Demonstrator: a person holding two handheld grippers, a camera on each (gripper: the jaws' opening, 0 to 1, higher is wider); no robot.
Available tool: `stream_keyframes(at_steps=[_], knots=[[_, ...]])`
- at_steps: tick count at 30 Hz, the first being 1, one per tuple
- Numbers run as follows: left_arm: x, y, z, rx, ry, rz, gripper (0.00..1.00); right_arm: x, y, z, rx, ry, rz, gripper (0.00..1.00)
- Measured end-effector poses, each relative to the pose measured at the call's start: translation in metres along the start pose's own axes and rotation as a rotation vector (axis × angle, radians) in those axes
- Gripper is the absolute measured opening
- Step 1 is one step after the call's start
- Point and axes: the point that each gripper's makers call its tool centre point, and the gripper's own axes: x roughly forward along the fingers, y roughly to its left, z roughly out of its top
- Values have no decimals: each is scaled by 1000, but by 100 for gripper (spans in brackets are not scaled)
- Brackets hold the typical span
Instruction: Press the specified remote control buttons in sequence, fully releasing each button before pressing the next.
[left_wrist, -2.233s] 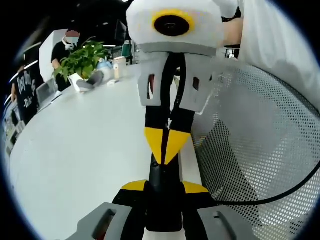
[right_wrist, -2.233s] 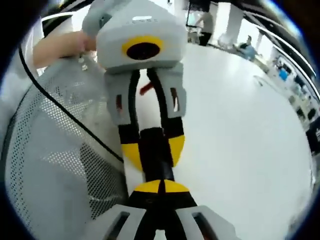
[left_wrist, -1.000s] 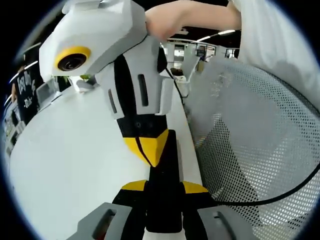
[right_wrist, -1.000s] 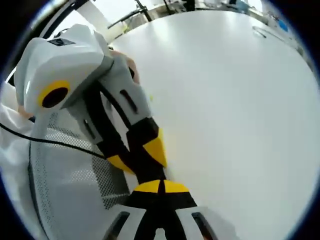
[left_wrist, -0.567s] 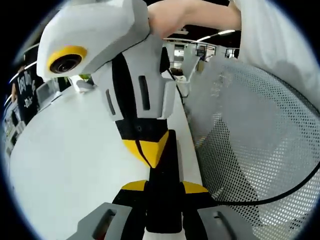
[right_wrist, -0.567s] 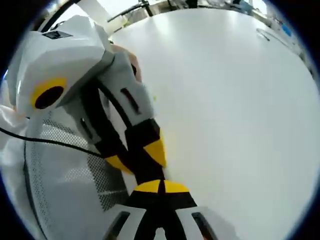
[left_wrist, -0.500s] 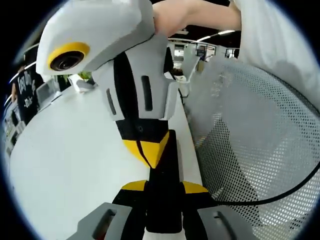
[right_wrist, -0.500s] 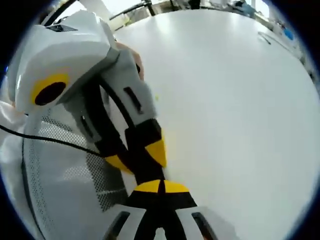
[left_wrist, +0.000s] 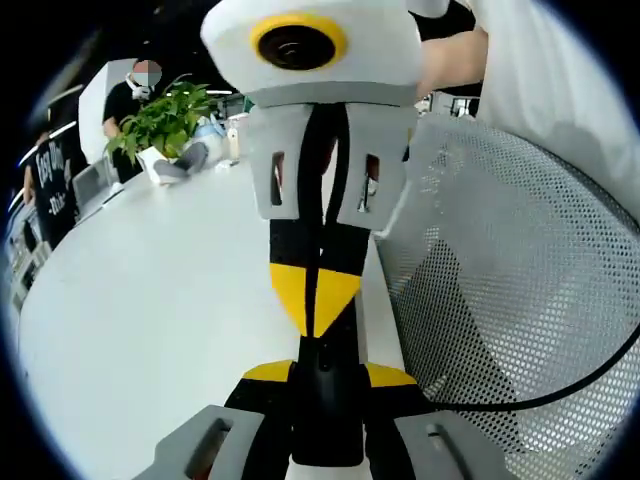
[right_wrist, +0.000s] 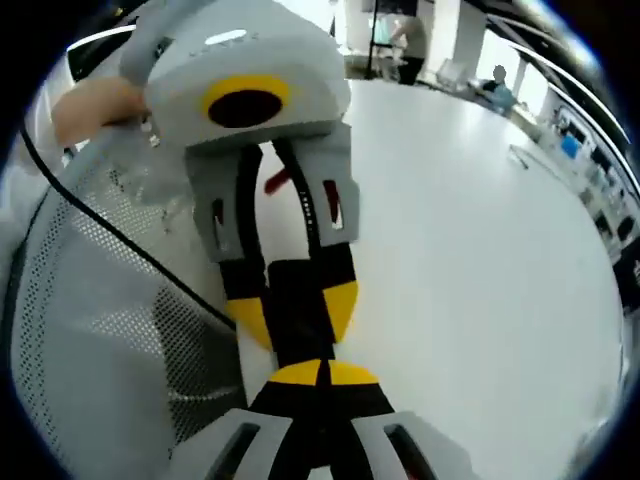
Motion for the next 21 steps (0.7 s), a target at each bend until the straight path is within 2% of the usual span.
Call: stream_keyframes(at_steps=[1, 4, 6, 8, 10, 21], knots=[[0, 0, 0, 0, 0, 0, 24, -1, 3, 4, -11, -21, 1, 0], [0, 0, 0, 1, 0, 0, 24, 0, 4, 6, -25, -28, -14, 0], [0, 0, 0, 1, 0, 0, 24, 4, 3, 4, -21, -11, -13, 0], [0, 0, 0, 0, -1, 0, 24, 7, 2, -1, -56, 12, -23, 0], [0, 0, 0, 0, -1, 1, 24, 6, 4, 0, -91, 16, -18, 0], [0, -1, 0, 0, -1, -1, 24, 7, 4, 1, -151, 24, -43, 0]])
